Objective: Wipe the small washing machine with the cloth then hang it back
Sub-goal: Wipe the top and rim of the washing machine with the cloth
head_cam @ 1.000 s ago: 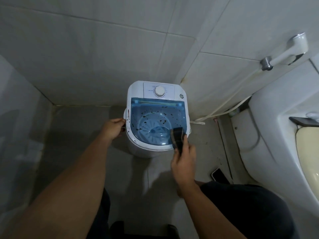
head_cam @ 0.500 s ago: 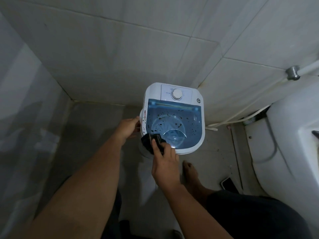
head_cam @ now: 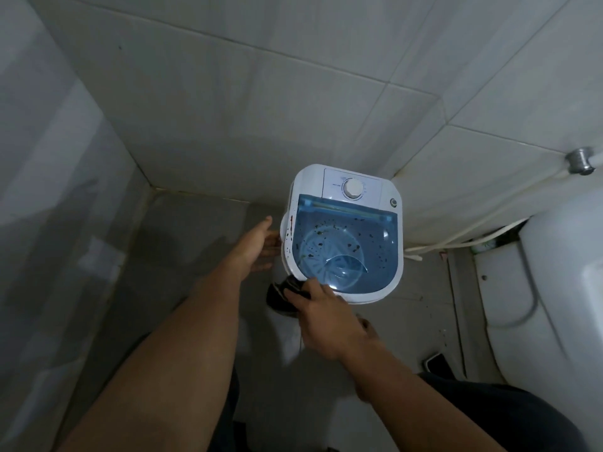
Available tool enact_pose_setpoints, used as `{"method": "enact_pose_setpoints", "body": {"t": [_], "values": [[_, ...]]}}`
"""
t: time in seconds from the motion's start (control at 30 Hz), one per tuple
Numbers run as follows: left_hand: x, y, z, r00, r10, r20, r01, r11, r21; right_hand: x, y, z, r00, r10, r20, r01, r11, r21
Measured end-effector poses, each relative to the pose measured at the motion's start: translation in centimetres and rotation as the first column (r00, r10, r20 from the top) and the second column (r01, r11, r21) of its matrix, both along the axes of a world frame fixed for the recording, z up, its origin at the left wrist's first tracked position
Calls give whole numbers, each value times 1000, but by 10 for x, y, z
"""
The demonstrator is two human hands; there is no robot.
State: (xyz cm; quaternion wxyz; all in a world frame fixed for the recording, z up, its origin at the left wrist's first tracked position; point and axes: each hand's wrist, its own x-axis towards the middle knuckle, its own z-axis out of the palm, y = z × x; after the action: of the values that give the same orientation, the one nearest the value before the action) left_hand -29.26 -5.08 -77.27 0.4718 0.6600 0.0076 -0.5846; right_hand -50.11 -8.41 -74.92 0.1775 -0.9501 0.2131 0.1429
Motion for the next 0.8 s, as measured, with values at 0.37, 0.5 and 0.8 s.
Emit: {"method": "enact_pose_setpoints", "body": {"t": [0.37,0.5,0.8], "values": [[5,5,2,997,45,-55,-47,999,-19,128,-134,48,976,-162,144,164,986,-1],[6,5,1,996,54,-72,-55,998,-14,151,-131,38,995,-94,-17,90,984,-156],[9,10,1,980,149,-131,-154,988,-27,106,-89,36,980,157,-123,-179,965,-193]]}}
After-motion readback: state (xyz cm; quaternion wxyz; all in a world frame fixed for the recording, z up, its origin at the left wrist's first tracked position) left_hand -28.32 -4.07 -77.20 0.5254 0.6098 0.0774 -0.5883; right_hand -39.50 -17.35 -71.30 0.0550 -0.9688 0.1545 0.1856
